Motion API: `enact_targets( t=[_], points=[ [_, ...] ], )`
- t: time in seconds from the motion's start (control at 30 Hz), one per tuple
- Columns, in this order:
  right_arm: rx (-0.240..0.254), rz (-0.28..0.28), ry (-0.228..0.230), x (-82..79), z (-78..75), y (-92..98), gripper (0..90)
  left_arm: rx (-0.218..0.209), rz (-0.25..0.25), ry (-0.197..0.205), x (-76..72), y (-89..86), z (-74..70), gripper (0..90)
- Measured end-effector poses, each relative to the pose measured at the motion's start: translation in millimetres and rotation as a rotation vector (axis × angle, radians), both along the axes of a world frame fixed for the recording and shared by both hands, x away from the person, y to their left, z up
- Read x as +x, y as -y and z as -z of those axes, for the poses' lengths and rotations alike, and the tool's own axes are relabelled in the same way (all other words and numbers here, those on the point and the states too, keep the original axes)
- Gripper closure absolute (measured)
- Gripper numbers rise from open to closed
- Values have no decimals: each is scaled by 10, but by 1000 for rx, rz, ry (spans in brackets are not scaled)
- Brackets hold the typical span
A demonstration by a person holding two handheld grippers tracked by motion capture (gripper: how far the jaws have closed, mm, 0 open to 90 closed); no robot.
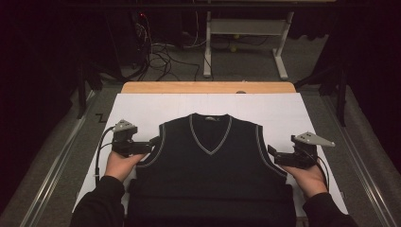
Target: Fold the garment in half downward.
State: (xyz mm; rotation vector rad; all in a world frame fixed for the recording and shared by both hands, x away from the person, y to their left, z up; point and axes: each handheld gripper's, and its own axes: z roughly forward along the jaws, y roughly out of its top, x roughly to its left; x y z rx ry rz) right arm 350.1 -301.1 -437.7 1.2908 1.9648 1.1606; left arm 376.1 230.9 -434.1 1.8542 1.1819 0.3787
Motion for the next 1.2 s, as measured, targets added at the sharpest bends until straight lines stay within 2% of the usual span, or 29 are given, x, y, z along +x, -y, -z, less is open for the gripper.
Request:
enact_targets(
  t=[0.17,0.23,0.33,0.47,0.57,0.7,0.73,0.77,0.83,0.87,0.9,0.97,1.03,1.17,1.2],
  points=[
    [-19,-2,-2,116,3,-35,3,22,-12,-7,113,45,0,0],
    [-16,2,-16,210,14,-58,3,16,-31,-27,221,40,8,0],
    [-48,13,-17,300,28,-95,2,13,-44,-62,346,40,28,0],
    [-56,24,-25,401,39,-136,4,-2,-64,-90,450,47,113,9],
    [-54,35,-20,464,48,-163,5,16,-71,-115,510,46,199,10],
    [-70,45,-34,532,58,-199,5,-3,-85,-117,524,47,211,10],
    [-76,54,-33,563,56,-213,8,20,-87,-93,495,61,170,7],
    [-75,63,-35,564,52,-221,10,19,-88,-78,480,59,146,8],
    [-75,62,-36,584,41,-224,11,-8,-98,-68,459,22,90,8],
    [-75,62,-36,584,41,-224,11,-8,-98,-68,459,22,90,8],
    [-80,60,-37,608,43,-234,13,1,-106,-75,465,2,79,8],
    [-77,64,-55,638,53,-245,29,57,-121,-97,497,28,100,8],
    [-35,65,-61,676,60,-248,63,51,-122,-114,539,71,123,8],
    [-51,73,-78,734,93,-281,80,62,-102,-144,611,169,175,28],
    [-56,64,-111,788,132,-317,99,69,-100,-173,673,221,232,36]
  ],
)
